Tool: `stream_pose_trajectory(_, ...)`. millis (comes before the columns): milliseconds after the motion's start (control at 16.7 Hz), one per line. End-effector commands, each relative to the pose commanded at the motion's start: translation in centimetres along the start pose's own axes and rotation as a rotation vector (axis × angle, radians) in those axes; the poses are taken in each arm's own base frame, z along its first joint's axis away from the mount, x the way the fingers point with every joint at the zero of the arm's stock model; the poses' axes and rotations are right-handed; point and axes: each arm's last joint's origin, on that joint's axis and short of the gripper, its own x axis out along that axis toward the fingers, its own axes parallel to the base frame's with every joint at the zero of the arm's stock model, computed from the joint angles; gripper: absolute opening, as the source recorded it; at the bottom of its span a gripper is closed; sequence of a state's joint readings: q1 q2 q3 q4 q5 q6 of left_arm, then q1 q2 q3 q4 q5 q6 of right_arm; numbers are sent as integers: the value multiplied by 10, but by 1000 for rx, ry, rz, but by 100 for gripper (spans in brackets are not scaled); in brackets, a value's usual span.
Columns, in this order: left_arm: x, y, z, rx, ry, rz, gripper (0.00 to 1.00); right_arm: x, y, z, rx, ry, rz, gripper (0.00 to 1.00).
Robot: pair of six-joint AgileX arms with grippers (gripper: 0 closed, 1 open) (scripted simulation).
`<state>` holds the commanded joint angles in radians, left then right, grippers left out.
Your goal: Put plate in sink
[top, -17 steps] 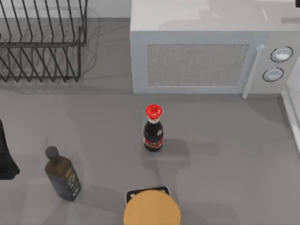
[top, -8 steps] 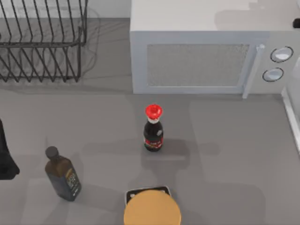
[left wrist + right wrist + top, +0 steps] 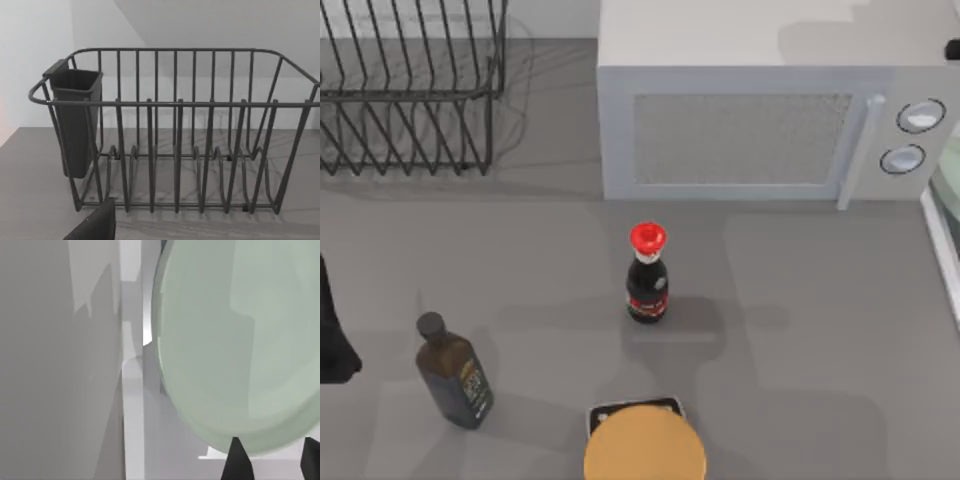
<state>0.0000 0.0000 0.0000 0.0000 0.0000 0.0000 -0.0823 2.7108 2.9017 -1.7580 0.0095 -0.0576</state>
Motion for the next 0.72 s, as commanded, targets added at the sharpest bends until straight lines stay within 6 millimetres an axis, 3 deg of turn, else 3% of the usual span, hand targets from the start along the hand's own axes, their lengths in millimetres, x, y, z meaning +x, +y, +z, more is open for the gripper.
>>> stream_pose_trajectory(360, 0, 0, 0, 0, 0, 0, 100, 0, 0, 0, 0, 0, 0, 98)
stream_pose_trajectory(720, 0, 0, 0, 0, 0, 0, 100, 0, 0, 0, 0, 0, 0, 100)
